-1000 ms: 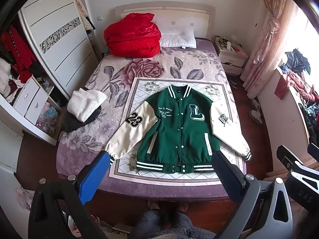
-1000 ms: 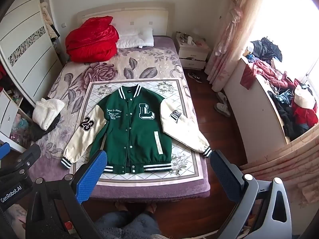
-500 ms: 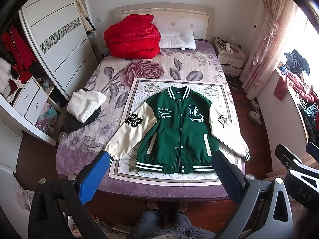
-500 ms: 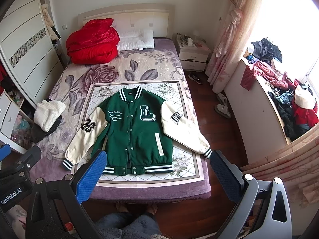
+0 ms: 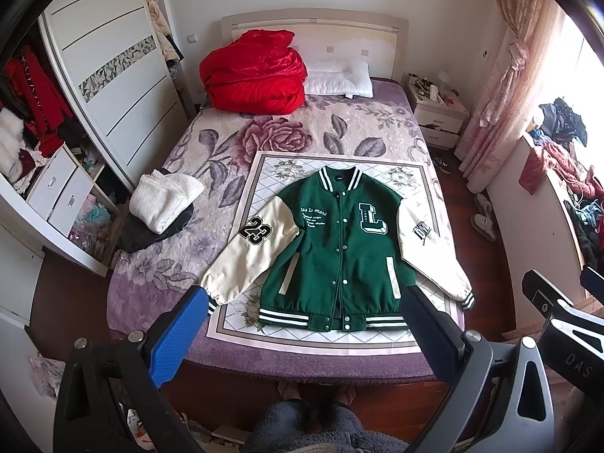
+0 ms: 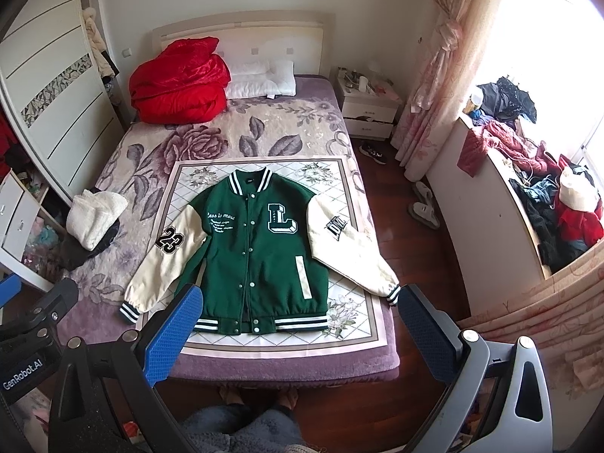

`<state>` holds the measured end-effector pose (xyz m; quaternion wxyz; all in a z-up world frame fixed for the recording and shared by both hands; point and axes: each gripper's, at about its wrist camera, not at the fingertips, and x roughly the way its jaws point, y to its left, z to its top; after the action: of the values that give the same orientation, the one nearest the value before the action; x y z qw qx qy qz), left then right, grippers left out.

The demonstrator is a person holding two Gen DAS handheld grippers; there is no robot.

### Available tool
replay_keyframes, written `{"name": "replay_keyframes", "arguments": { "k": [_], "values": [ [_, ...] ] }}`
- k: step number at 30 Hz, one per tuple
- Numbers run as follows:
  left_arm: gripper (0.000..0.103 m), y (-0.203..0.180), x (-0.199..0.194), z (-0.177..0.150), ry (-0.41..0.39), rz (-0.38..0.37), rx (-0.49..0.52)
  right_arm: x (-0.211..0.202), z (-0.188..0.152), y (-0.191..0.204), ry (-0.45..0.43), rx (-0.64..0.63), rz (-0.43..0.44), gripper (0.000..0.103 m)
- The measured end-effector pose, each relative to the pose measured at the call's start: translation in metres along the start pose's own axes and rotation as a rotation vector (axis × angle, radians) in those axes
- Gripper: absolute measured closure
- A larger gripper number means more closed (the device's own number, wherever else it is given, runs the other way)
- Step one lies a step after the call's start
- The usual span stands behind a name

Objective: Fold large clothes

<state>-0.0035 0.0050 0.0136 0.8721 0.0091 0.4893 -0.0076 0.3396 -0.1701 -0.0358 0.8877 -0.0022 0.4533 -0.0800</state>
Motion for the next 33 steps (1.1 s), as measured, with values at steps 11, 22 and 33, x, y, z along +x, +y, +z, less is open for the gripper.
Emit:
{"name": "replay_keyframes", "arguments": {
  "k": [11,22,33],
  "values": [
    [0.0,0.001,0.0,0.0,0.002,-0.002,-0.001,0.0,0.001,0.006,-0.009,-0.011,0.002,0.0],
    [0.0,-0.001,-0.006,0.002,-0.005,-0.01,-0.003,0.0,0.002,0.013,-0.021,-0.015,0.003,0.0],
    [0.0,-0.003,-0.007,0.004,-0.009,-0.012,-0.004,-0.002,0.004,0.011,-0.021,-0.012,0.006,0.0]
  ]
}}
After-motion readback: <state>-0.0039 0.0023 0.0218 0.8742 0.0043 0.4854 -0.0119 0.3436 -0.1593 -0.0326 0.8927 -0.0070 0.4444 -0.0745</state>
